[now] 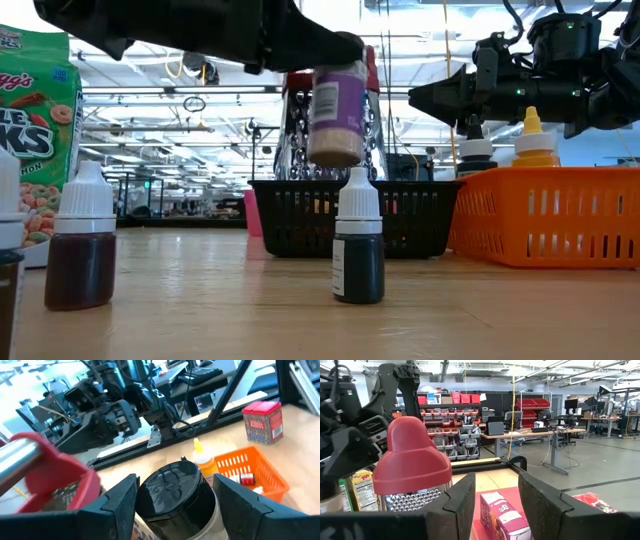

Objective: Pick & Place Kitchen Items
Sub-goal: Put the black seasoning bottle into the black bin

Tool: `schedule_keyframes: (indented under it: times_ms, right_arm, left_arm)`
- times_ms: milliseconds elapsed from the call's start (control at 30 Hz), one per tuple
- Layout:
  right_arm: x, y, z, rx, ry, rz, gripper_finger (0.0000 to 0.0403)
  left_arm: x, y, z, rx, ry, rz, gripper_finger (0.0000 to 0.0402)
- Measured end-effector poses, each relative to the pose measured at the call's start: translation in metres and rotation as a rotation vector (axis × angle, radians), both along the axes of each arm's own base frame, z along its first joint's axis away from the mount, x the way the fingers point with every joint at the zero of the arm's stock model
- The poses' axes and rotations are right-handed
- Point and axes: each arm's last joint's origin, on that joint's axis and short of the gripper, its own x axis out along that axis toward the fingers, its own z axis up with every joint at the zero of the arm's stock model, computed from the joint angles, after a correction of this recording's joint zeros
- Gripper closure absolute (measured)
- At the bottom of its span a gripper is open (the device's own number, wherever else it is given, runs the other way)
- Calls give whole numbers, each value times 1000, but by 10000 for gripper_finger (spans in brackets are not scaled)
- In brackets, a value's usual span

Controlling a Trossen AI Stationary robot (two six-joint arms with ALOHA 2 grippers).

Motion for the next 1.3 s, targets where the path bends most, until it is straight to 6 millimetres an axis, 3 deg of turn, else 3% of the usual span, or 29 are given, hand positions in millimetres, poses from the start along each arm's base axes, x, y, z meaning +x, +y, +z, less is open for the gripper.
schedule_keyframes:
  times_ms: [333, 667, 900, 1133, 1300]
  right_arm:
    - [0, 0, -2, 5, 19, 0, 261]
    - [1, 0, -4, 8, 38, -1, 261]
    - [1, 0, -4, 6, 38, -1, 261]
    - [1, 0, -4, 4, 42, -2, 261]
    - [1, 0, -4, 4, 41, -2, 261]
  left_arm:
    - [21, -3, -9, 121, 38, 23, 166]
    - [21, -3, -6, 111, 32, 6, 183]
    - [18, -8, -10, 155, 80, 61, 164]
    - [15, -12, -14, 175, 115, 59, 183]
    - [15, -11, -16, 145, 132, 70, 139]
